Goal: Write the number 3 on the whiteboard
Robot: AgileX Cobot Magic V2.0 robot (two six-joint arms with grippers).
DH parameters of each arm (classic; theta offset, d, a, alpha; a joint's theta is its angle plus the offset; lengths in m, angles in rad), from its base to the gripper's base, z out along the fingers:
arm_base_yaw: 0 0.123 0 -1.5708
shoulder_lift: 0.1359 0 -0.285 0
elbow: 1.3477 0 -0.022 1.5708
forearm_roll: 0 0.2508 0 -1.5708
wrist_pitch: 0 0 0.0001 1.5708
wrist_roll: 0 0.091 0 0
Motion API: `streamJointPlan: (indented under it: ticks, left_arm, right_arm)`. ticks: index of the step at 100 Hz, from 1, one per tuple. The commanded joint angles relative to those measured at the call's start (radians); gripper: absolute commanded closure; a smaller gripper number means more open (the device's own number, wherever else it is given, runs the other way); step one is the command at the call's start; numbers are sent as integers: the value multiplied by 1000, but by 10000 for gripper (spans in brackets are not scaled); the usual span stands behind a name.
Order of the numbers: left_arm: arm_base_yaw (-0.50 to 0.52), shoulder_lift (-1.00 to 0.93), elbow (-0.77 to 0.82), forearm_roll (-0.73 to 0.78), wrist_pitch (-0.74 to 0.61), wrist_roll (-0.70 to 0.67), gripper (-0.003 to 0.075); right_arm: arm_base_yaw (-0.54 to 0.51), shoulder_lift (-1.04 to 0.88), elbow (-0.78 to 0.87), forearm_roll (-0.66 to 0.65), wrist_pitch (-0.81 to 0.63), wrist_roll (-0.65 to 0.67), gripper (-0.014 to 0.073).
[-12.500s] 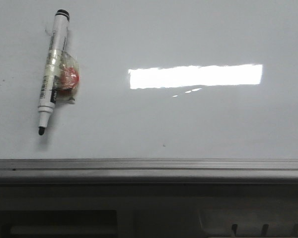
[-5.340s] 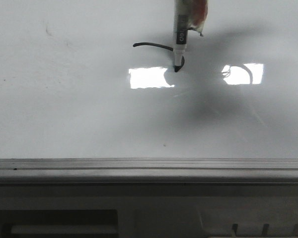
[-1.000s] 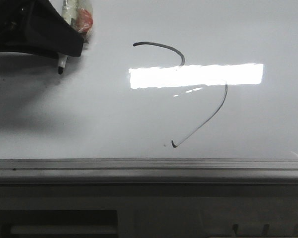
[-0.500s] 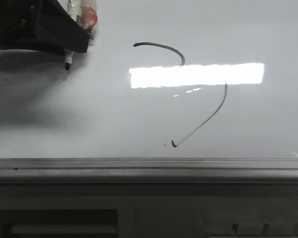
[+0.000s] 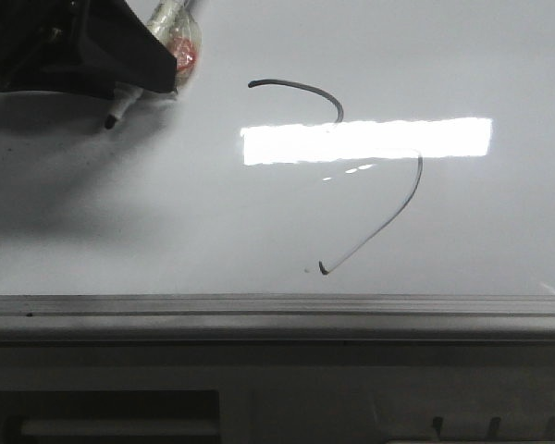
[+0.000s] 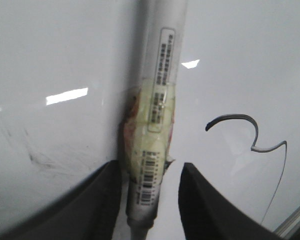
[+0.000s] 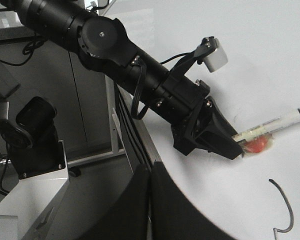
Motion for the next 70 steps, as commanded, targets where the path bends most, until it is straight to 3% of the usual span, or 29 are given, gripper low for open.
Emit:
streamJointPlan:
  ticks: [1,16,30,39,54,63,70]
  left_arm:
    - [10,6,-17,1,-119,-6,391]
    - [10,6,-17,1,-119,-6,374]
    - [10,-26,-32,-3,-110,-6,185]
    - [10,-91,-51,-1,-83,-2,144]
    - [10,-290,-61,23,-75,2,286]
    - [10,-439,-59,91,-72,2,421]
    - [10,-543,-50,150,-60,2,541]
  right_arm:
    - [-5,-4,-15,13,-72,3,636]
    - [-5,-4,-11,13,-74,3,636]
    - [-5,-8,-11,13,-91,3,636]
    - [-5,-20,-11,-15,-93,3,636]
    - [-5,-85,22,-90,-136,4,636]
    - [-6,-139,74,-184,-177,30,635]
    - [-22,-188,128,-292,-200,140,635]
